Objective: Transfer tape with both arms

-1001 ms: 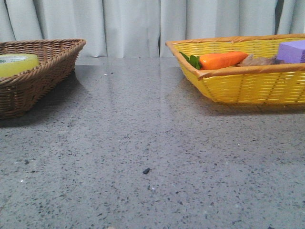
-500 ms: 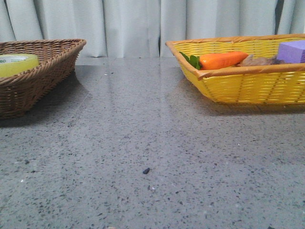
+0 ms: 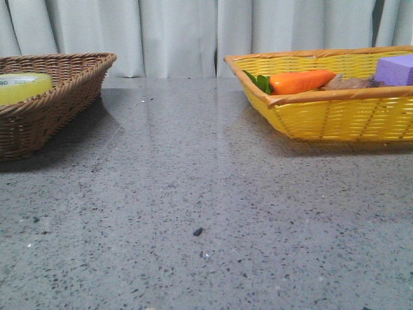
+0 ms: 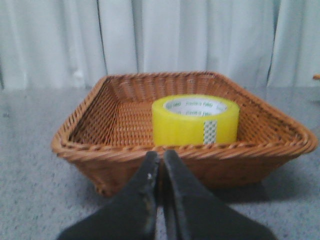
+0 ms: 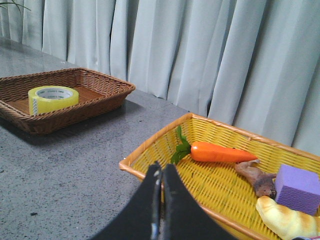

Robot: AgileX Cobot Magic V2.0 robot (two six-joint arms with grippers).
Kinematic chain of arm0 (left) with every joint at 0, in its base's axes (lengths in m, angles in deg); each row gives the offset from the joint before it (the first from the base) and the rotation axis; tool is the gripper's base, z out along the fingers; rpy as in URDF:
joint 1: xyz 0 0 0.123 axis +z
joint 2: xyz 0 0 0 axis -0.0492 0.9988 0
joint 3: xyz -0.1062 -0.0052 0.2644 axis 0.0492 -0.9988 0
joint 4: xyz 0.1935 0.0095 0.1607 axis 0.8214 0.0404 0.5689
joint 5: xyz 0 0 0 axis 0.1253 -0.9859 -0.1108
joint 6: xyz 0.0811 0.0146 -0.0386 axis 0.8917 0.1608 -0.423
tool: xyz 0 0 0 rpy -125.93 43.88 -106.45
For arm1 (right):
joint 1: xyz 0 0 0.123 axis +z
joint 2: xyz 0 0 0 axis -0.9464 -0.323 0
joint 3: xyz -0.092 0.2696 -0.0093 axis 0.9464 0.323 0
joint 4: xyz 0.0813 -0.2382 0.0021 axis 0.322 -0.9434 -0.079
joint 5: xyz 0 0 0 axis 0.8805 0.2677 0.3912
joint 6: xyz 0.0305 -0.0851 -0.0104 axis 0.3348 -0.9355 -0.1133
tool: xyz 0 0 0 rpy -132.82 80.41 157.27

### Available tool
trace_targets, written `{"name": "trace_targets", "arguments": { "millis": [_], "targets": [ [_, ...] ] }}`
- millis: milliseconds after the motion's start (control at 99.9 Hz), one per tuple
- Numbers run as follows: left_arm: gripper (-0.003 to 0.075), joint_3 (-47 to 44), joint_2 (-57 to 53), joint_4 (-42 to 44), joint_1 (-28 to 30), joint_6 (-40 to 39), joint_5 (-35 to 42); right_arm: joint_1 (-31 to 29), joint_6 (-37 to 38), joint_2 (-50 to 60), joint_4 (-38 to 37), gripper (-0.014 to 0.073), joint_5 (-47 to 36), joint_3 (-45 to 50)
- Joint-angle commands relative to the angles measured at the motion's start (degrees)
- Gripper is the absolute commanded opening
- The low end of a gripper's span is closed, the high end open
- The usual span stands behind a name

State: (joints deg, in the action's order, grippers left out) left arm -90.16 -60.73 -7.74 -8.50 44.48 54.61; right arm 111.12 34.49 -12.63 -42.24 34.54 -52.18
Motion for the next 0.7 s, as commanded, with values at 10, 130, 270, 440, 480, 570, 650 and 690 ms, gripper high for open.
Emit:
{"name": "trace_targets", "arguments": {
  "millis": [10, 130, 270, 440, 480, 570, 650, 690],
  "targets": [
    [-0.0021, -0.6, -1.6, 0.0, 0.6, -2.6, -1.8, -0.3, 0.0, -0.6, -1.4, -0.0074, -4.2, -1.2],
    [-0.0021, -0.6, -1.6, -0.3, 0.6, -3.1, -8.8, -0.3, 0.0, -0.6, -1.4, -0.0074, -4.2, -1.2],
    [-0.0021, -0.6, -1.6, -0.8, 0.3, -3.1, -10.9, -0.3, 0.0, -0.6, -1.4, -0.0074, -4.2, -1.2],
    [-0.0021, -0.6, -1.6, -0.8, 0.3, -3.1, -10.8, -0.3, 0.0, -0.6, -1.4, -0.0074, -4.2, -1.2],
    [-0.0021, -0.6, -1.6, -0.8, 0.3, -3.1, -10.8, -0.3, 0.0, -0.6, -1.4, -0.0074, -4.2, -1.2],
    [-0.0021, -0.6, -1.6, -0.8, 0.3, -3.1, -10.8, -0.3, 0.0, -0.6, -1.4, -0.0074, -4.2, -1.2],
    [-0.0021, -0.6, -1.6, -0.8, 0.3, -3.1, -10.8, -0.3, 0.0, -0.6, -1.4, -0.0074, -4.2, -1.2],
    [-0.0021, -0.6, -1.6, -0.8, 0.3, -3.1, -10.8, -0.3, 0.0, -0.6, -1.4, -0.0074, -4.2, -1.2]
  ]
}}
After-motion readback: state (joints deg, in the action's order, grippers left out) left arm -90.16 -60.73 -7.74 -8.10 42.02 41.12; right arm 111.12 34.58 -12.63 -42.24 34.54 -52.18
